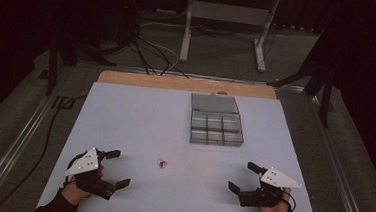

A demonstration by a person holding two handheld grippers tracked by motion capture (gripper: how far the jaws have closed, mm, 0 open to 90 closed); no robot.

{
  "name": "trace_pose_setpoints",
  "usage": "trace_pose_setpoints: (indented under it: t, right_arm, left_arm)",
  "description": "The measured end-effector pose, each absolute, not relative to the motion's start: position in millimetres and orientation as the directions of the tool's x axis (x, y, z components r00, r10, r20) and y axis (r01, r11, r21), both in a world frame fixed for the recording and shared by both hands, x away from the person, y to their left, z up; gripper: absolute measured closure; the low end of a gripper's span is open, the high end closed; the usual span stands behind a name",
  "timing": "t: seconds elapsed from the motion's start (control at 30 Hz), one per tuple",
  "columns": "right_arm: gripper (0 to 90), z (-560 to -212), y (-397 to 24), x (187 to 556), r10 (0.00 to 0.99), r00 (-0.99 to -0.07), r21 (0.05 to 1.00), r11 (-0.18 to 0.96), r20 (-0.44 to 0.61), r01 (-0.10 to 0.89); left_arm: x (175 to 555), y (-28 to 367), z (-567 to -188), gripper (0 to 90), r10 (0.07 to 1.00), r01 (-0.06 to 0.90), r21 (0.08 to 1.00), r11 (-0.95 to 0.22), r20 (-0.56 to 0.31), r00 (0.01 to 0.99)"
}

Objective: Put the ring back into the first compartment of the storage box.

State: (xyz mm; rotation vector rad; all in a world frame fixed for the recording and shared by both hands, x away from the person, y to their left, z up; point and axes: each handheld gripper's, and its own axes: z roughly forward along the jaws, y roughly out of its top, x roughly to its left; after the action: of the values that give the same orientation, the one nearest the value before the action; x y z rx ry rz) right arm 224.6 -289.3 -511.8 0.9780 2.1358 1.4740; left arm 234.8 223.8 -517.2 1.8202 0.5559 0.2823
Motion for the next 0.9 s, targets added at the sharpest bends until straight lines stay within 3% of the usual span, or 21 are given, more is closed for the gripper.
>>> trace_pose_setpoints:
  t: [0.53, 0.9]
  right_arm:
    - [0.0, -514.6, -286.9, 226.8, 0.74, -0.67, 0.898, 0.258, 0.053, 0.356]
    - [0.0, -508.4, -286.8, 226.7, 0.756, -0.651, 0.903, 0.228, 0.07, 0.363]
  left_arm:
    - [235.6, 224.6, -517.5, 0.4, 0.511, 0.232, 0.947, -0.222, -0.09, 0.855]
    - [234.9, 224.6, -517.3, 0.4, 0.505, 0.231, 0.947, -0.224, -0.09, 0.858]
